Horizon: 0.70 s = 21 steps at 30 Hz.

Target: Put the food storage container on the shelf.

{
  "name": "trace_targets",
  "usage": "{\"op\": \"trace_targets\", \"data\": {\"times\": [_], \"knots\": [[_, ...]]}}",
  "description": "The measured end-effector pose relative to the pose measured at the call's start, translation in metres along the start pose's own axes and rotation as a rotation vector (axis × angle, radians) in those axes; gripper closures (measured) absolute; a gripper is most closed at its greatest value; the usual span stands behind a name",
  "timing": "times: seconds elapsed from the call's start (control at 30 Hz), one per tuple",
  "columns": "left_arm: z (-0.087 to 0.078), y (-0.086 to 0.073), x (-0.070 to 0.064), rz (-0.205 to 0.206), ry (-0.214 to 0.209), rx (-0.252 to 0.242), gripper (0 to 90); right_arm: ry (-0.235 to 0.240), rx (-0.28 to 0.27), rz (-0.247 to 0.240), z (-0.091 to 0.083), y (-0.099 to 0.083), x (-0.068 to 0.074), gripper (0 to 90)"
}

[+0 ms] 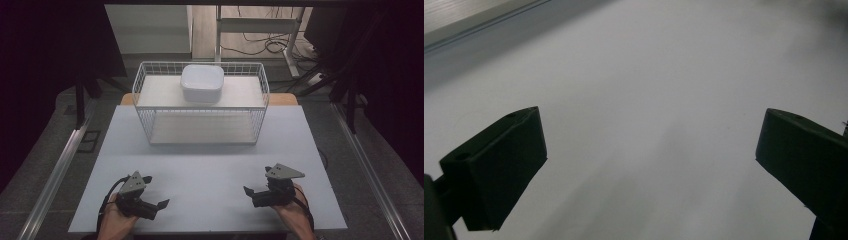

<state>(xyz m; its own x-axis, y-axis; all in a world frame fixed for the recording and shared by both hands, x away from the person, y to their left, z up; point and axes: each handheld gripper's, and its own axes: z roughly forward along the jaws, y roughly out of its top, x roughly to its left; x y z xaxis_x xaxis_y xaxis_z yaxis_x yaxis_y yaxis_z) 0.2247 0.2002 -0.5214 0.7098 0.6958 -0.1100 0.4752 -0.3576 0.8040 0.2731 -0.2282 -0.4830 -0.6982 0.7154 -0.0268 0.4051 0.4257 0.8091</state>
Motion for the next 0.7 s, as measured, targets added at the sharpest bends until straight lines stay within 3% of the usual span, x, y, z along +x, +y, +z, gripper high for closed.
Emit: {"op": "trace_targets", "data": {"times": [0.17,0.4,0.7], "knots": [[-0.004,-0.01,0.002,-0.017,0.029,0.001,0.0,-0.014,0.012,0.031,-0.003,-0.009,-0.003,0.0],[-0.005,-0.019,0.004,-0.053,0.038,0.03,0.0,-0.023,0.045,0.039,-0.004,-0.02,-0.003,0.0],[-0.009,-0.029,0.005,-0.092,0.04,0.075,0.0,-0.007,0.152,0.042,0.003,-0.037,-0.001,0.0]]}}
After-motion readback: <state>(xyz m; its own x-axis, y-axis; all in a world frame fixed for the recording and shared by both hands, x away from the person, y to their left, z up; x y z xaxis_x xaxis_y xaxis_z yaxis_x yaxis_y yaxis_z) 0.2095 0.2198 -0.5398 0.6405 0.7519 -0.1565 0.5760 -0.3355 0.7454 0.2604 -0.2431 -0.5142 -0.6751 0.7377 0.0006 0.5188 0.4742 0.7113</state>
